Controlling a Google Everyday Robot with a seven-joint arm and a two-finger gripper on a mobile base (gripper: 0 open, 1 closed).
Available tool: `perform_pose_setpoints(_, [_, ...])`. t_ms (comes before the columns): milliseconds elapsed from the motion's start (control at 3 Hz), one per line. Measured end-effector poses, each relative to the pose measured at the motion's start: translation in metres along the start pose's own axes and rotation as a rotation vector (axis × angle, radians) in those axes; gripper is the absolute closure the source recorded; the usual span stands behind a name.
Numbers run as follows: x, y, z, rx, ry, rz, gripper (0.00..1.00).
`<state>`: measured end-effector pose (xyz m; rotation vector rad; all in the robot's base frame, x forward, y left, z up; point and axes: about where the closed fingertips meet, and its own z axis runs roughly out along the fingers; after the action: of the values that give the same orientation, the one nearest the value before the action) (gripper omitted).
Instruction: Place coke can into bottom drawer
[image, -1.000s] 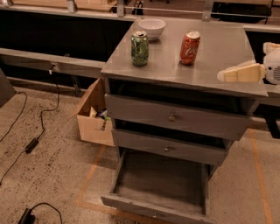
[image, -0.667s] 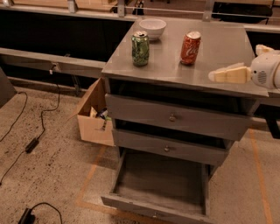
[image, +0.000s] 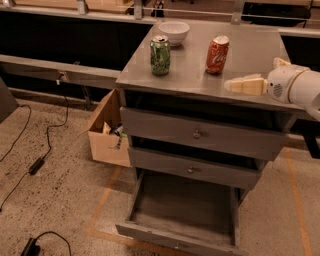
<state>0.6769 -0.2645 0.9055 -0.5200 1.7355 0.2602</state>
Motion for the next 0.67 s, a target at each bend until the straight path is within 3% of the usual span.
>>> perform_pose_setpoints(333, [-0.003, 0.001, 0.029, -0.011, -0.046, 0.011, 0.0])
perform_pose_setpoints(667, [-0.012, -0.005, 0.057, -0.012, -0.071, -0.027, 0.0])
